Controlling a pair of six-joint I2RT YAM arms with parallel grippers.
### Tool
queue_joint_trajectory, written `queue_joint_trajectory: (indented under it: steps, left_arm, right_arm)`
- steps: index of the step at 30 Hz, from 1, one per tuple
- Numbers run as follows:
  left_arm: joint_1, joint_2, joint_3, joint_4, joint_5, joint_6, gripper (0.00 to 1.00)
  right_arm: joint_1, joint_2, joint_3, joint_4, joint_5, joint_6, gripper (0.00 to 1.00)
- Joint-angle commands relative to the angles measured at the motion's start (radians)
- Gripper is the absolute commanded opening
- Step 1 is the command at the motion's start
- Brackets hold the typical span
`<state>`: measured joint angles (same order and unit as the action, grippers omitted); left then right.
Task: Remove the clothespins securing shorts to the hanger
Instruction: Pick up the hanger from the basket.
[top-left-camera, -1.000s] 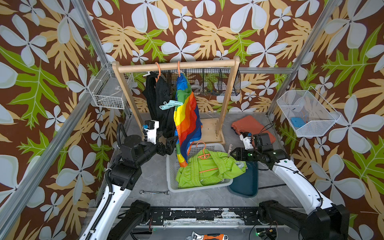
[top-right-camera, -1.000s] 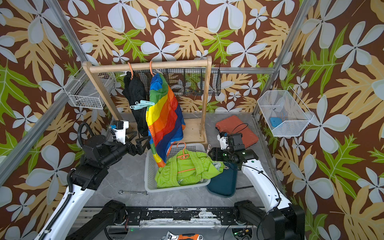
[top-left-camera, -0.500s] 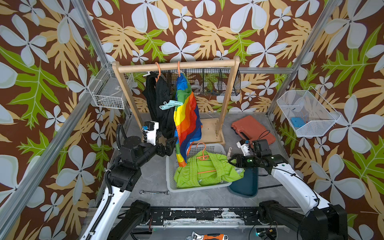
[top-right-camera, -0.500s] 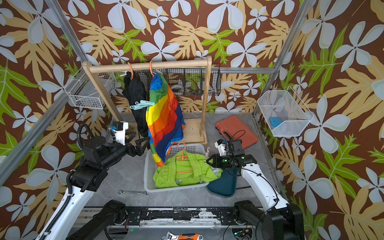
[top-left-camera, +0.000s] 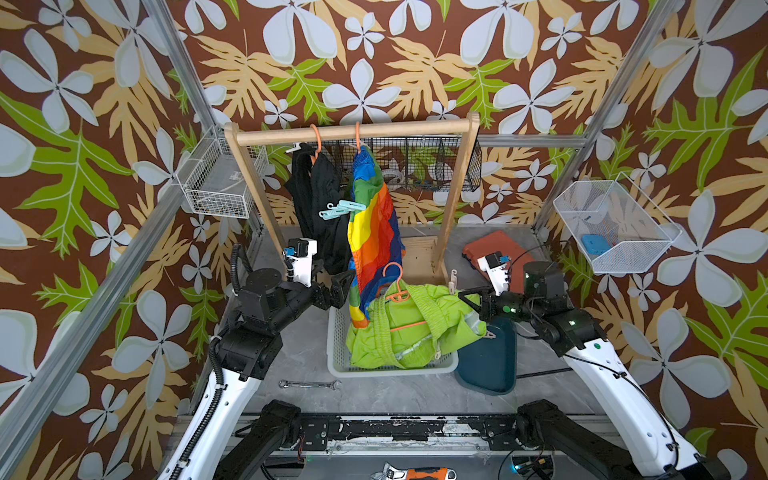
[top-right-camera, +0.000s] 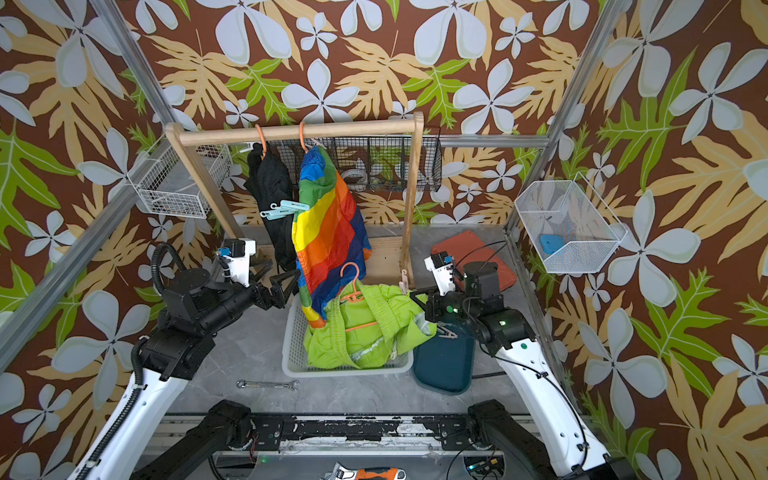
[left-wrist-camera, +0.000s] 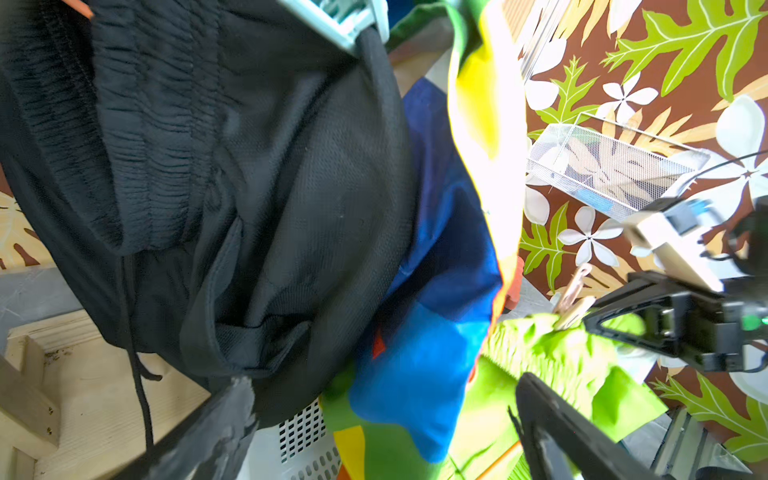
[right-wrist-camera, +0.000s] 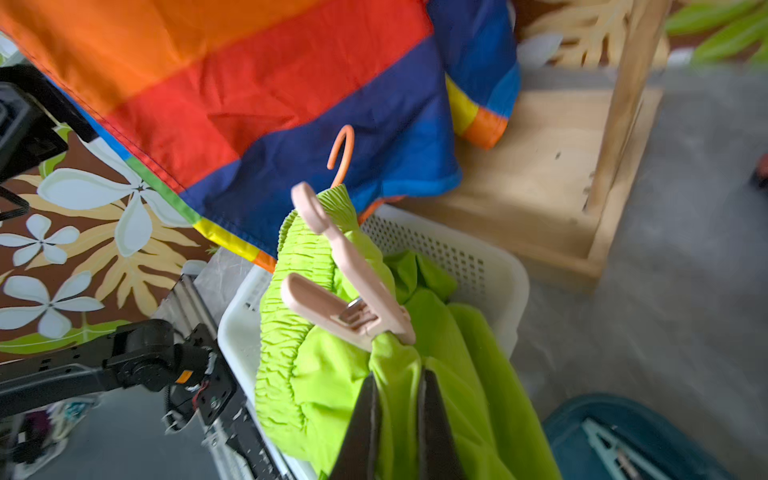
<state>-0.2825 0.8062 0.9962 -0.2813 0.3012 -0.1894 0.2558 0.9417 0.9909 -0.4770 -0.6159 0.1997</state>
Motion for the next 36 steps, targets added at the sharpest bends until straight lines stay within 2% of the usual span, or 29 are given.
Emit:
queue_joint_trajectory:
  steps: [1, 8, 15, 23, 25, 27, 31, 36]
  left_arm:
    - [0.001, 0.015, 0.029, 0.034, 0.025, -0.021, 1.00]
    - [0.001, 0.048, 0.096, 0.041, 0.101, -0.034, 1.00]
    - [0.000, 0.084, 0.272, -0.063, 0.127, 0.005, 1.00]
    - [0.000, 0.170, 0.488, -0.123, 0.300, -0.031, 1.00]
    - [-0.003, 0.188, 0.487, -0.075, 0.402, -0.082, 0.99]
    - [-0.021, 0.197, 0.459, -0.055, 0.432, -0.099, 0.97]
    - [-0.052, 0.175, 0.367, -0.091, 0.315, -0.044, 0.96]
    - [-0.053, 0.123, 0.282, -0.060, 0.299, -0.068, 1.00]
  right_arm:
    - [0.004, -0.039, 0.014, 0.140, 0.037, -0.073, 0.00]
    - [0.005, -0.176, -0.061, 0.404, 0.017, -0.135, 0.00]
    - [0.004, -0.213, 0.013, 0.360, 0.035, -0.208, 0.00]
    - [0.005, -0.280, 0.042, 0.349, -0.019, -0.210, 0.00]
    - [0.005, -0.267, 0.054, 0.333, -0.017, -0.221, 0.00]
    - [0.005, -0.265, 0.047, 0.337, -0.015, -0.221, 0.00]
    - [0.005, -0.263, 0.025, 0.352, -0.008, -0.217, 0.00]
    - [0.004, -0.258, 0.025, 0.365, -0.003, -0.209, 0.00]
